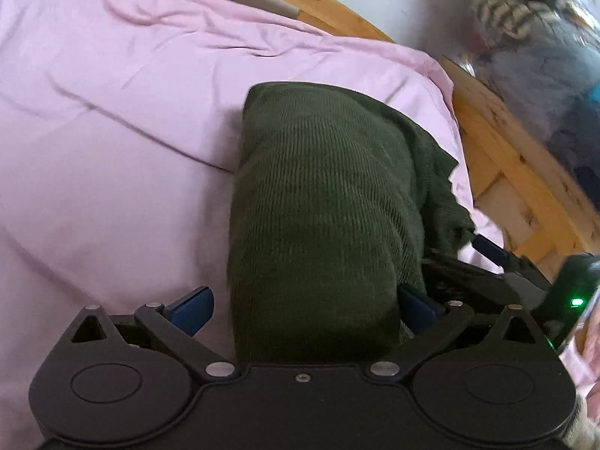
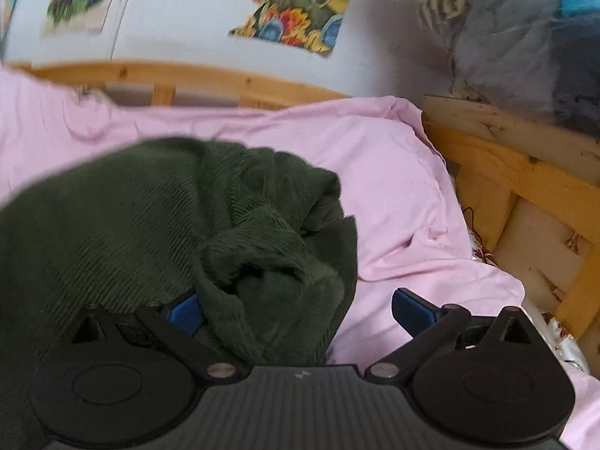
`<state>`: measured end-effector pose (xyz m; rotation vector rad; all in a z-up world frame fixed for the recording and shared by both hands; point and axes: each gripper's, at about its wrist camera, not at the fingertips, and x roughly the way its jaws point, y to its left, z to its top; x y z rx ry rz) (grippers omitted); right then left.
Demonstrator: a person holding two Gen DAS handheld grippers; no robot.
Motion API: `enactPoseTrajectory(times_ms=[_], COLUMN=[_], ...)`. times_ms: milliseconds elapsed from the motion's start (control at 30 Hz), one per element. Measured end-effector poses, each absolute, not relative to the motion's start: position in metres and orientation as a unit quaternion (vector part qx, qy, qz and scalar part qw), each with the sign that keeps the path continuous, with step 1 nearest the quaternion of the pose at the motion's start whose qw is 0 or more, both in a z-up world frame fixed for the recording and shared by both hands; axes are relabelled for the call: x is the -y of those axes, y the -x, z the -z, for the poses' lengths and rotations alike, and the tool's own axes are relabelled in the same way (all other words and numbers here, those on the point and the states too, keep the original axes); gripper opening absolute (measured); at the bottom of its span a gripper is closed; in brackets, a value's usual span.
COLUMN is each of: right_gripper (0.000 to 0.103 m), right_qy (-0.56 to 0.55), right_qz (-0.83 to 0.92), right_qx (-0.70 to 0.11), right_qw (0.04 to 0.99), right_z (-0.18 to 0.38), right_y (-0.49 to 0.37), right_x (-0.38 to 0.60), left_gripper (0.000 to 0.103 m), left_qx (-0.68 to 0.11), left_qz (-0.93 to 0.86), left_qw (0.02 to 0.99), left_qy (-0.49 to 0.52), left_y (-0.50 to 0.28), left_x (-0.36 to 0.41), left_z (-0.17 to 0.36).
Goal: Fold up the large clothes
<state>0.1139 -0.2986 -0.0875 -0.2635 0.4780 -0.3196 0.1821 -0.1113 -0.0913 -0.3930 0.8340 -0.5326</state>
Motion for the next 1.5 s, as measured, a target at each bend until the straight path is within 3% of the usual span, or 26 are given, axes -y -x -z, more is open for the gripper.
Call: enactPoseTrajectory(times_ms=[200,333,467,633,833,1100,1300,1500], right_gripper=[0.103,0.103,0.103,0.103,0.103,0.103,0.102,0.103], right_qy=[-0.041,-0.03,-0.051,0.039,0.021,0.072,0.059,0.034], right_qz=[0.093,0.103,0.114,0.145,0.07,0.063,0.065,0.063], right_qx=[-0.242,-0.243,-0.268,-0.174,-0.197,-0.302,-0.292,-0.299], right_qw=[0.965,0.964,0.955,0.973,0.978,0.948,0.952,0.952], right_z=[0.085,0.082,0.065,-0.008,-0.047,0.026,0.071,0.079], right_y=[-0.105,-0.105,-0.101,-0.08,-0.153,-0.255,-0.258,-0.262], right_x=[0.35,0.347,0.352,0.336,0.328,0.328,0.346,0.358], left_gripper=[0.101,0.101,0.102,0.102,0.102,0.102,0.102,0.102], left_qx=[-0.375,-0.31,-0.359,-0.372,-0.377,-0.38,-0.382,-0.378], left_qz=[0.257,0.242,0.218,0.229,0.234,0.237,0.253,0.256], left_qw=[0.878,0.9,0.884,0.879,0.881,0.879,0.873,0.874], left_qy=[0.15,0.188,0.207,0.189,0.166,0.165,0.17,0.165], left_y=[-0.178,-0.162,-0.174,-0.183,-0.184,-0.184,-0.192,-0.194], left_x=[0.115,0.096,0.09,0.09,0.098,0.098,0.107,0.117], left_z=[0.075,0.066,0.079,0.076,0.075,0.076,0.081,0.083])
